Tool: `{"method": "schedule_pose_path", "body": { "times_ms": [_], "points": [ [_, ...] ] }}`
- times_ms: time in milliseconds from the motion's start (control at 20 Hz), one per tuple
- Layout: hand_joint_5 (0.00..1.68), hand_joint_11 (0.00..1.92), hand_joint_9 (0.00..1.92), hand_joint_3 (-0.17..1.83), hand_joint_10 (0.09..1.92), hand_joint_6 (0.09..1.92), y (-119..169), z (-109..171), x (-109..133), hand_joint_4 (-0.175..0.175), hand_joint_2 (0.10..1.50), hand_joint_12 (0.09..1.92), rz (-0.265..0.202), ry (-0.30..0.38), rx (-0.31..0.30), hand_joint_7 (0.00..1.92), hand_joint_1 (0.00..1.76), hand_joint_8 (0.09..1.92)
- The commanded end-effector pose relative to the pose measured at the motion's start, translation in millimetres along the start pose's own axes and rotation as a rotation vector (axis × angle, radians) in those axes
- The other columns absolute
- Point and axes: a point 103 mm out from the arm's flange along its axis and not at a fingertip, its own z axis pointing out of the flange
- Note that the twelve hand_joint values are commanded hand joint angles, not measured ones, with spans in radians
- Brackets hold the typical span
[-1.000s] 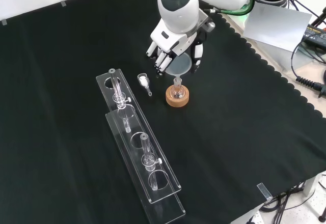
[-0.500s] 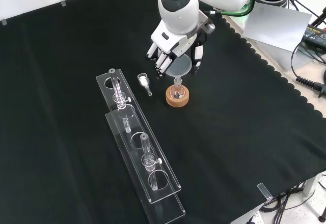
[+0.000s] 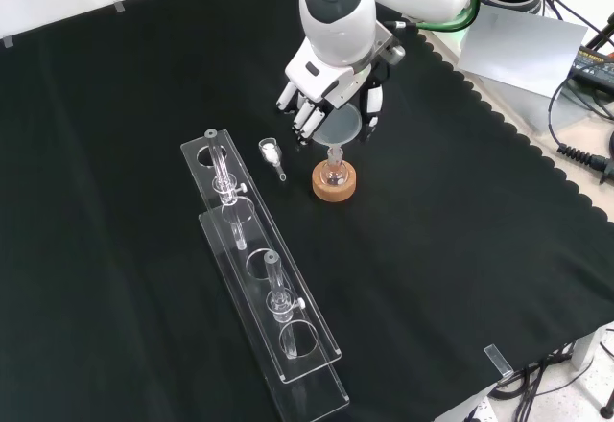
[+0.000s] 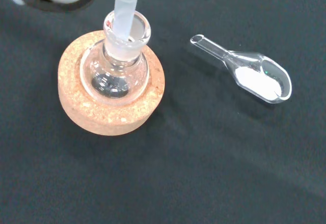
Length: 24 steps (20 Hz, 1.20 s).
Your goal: Place the funnel on the round-bottom flask.
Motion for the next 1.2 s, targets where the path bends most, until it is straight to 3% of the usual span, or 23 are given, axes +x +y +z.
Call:
{"method": "schedule_pose_path", "body": {
  "times_ms": [50,400,550,700,950,1200],
  "points": [
    [0.52,0.56,1.17,0.58,0.72,0.59,0.3,2.3,-1.2,-0.066,0.69,1.26,-0.003,0.010,0.000,0.63,0.80,0.71],
    [0.50,0.56,1.15,0.58,0.72,0.58,0.7,4.6,2.5,-0.070,0.69,1.26,-0.003,0.006,-0.003,0.62,0.80,0.71],
    [0.46,0.56,1.12,0.58,0.71,0.56,0.6,8.3,0.8,-0.074,0.69,1.26,0.010,0.042,0.009,0.60,0.80,0.71],
    [0.41,0.55,1.01,0.58,0.69,0.49,0.9,8.9,0.1,-0.078,0.69,1.27,0.010,0.035,0.015,0.56,0.79,0.74],
    [0.34,0.51,0.75,0.57,0.65,0.29,2.3,11.3,-3.0,-0.078,0.69,1.28,0.010,0.035,0.075,0.40,0.75,0.76],
    [0.27,0.42,0.51,0.54,0.68,0.09,-0.6,12.0,-4.7,-0.077,0.67,1.32,0.004,0.044,0.070,0.20,0.70,0.74]
  ]
}}
